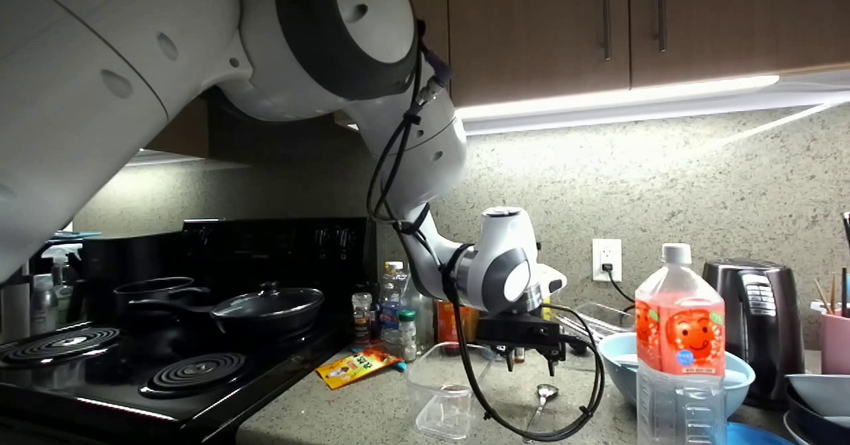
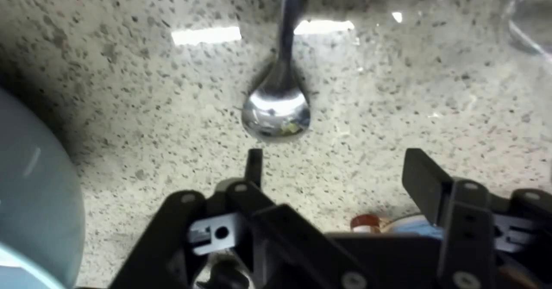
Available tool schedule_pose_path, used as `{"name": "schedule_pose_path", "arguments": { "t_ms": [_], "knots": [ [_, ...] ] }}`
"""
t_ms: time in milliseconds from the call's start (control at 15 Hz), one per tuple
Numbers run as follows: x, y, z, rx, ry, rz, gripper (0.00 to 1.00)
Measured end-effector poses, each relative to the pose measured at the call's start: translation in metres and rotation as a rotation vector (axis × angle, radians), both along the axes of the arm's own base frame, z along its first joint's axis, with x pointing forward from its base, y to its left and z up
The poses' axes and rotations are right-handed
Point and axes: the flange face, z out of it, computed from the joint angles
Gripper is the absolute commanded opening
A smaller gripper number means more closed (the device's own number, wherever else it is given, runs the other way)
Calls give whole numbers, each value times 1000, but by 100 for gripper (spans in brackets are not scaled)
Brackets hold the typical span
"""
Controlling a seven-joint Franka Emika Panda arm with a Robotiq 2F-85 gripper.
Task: Put the spoon in the transparent bowl, then remove the spoon out of the bowl, then put the spoon back in the bowl
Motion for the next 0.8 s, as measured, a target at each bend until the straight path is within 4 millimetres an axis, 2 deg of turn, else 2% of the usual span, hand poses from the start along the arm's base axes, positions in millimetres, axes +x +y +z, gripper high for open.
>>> {"name": "schedule_pose_path", "arguments": {
  "t_ms": [333, 800],
  "knots": [
    [-8, 36, 46, -46, -55, 56, 100],
    [-7, 35, 36, -42, -45, 57, 100]
  ]
}}
